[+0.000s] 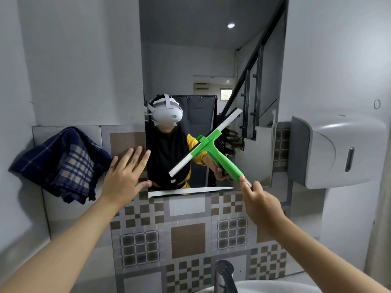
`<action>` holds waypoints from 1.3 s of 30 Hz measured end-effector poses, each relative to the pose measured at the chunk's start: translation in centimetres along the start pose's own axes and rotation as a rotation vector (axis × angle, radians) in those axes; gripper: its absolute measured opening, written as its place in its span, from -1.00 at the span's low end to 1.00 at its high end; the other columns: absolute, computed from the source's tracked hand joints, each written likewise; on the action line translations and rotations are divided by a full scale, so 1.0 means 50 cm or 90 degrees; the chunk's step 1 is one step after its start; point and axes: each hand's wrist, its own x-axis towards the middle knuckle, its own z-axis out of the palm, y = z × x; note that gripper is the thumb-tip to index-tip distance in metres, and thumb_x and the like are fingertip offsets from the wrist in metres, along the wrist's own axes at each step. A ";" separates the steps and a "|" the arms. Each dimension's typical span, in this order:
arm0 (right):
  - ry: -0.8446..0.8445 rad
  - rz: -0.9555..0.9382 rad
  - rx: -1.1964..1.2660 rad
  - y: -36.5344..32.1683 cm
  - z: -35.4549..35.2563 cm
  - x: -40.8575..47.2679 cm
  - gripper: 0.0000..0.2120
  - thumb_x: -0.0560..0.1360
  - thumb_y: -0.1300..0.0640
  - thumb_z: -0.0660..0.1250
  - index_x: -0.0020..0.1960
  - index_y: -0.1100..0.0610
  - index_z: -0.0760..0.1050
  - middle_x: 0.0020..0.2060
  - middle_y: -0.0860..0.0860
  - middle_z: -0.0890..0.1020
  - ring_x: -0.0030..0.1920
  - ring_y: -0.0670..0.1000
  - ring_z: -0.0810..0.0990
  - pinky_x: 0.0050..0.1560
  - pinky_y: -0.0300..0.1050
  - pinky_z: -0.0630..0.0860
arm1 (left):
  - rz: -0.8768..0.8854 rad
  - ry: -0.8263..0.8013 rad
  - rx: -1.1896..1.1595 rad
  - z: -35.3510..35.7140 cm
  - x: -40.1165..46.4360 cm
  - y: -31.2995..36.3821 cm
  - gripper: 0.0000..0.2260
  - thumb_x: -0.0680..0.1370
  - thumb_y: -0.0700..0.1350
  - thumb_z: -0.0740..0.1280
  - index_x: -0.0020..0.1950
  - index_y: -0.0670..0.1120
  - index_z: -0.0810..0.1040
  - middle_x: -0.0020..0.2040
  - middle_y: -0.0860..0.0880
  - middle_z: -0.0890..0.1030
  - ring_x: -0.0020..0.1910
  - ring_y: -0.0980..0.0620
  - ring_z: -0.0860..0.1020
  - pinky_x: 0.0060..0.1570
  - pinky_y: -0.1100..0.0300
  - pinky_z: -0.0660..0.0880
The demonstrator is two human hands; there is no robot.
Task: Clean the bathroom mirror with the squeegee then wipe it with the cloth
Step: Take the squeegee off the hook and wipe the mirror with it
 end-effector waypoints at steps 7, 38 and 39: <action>-0.081 0.027 -0.068 0.130 0.003 -0.067 -0.38 0.18 0.47 0.53 0.21 0.38 0.47 -0.41 0.16 0.49 -0.68 -0.03 0.25 -0.80 -0.20 0.31 | 0.000 -0.006 0.004 0.006 0.001 -0.001 -0.20 0.33 0.16 0.43 0.48 -0.02 0.18 0.46 -0.14 0.27 0.43 -0.17 0.22 0.26 -0.28 0.22; -0.030 0.629 0.596 -0.255 -0.055 -0.061 -0.77 0.61 0.20 0.05 0.23 0.19 0.09 -0.34 0.05 0.46 -0.41 -0.01 0.46 -0.51 -0.23 0.34 | -0.015 -0.008 -0.031 -0.003 -0.005 0.011 -0.18 0.35 0.07 0.46 0.49 -0.03 0.13 0.48 -0.18 0.22 0.44 -0.22 0.18 0.28 -0.33 0.14; -0.029 0.636 0.600 -0.267 -0.054 -0.057 -0.75 0.61 0.20 0.05 0.25 0.20 0.08 -0.34 0.04 0.45 -0.42 -0.03 0.44 -0.52 -0.27 0.30 | -0.013 -0.009 -0.032 -0.004 -0.005 0.011 -0.19 0.35 0.07 0.46 0.49 -0.03 0.13 0.48 -0.18 0.22 0.44 -0.21 0.18 0.29 -0.32 0.13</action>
